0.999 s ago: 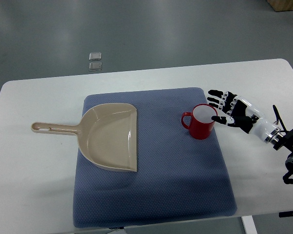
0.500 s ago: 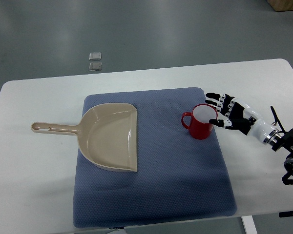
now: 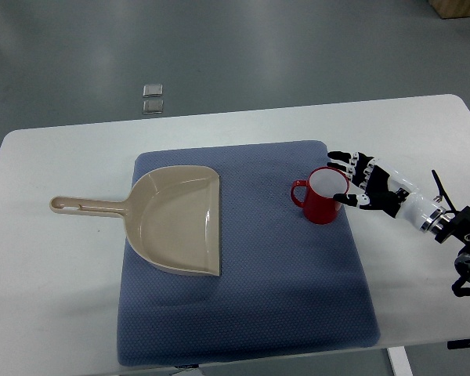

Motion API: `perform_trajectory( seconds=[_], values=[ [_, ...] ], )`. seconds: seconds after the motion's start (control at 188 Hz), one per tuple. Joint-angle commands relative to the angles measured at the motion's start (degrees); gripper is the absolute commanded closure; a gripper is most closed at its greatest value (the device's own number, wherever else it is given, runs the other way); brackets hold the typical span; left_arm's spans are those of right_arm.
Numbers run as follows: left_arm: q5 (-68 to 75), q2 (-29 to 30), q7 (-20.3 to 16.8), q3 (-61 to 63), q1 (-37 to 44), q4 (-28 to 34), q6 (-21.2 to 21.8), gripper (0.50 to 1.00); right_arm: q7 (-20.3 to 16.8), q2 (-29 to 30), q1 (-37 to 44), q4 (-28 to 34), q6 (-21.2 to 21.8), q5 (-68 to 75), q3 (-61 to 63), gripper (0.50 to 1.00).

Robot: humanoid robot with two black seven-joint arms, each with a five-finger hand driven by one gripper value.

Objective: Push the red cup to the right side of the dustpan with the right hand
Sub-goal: 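Move the right hand toward the red mug's side farthest from the dustpan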

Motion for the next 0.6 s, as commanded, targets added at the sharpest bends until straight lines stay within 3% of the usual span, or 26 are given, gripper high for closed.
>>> perform_trajectory(
  seconds=[0.0, 0.595],
  values=[
    [0.00, 0.00, 0.00, 0.00, 0.00, 0.00, 0.00, 0.500, 0.00, 0.15, 0.00, 0.00, -0.05, -0.48, 0.00, 0.579],
    [0.00, 0.00, 0.00, 0.00, 0.00, 0.00, 0.00, 0.500, 0.00, 1.47, 0.09, 0.00, -1.55, -2.95, 0.00, 0.579]
  ],
)
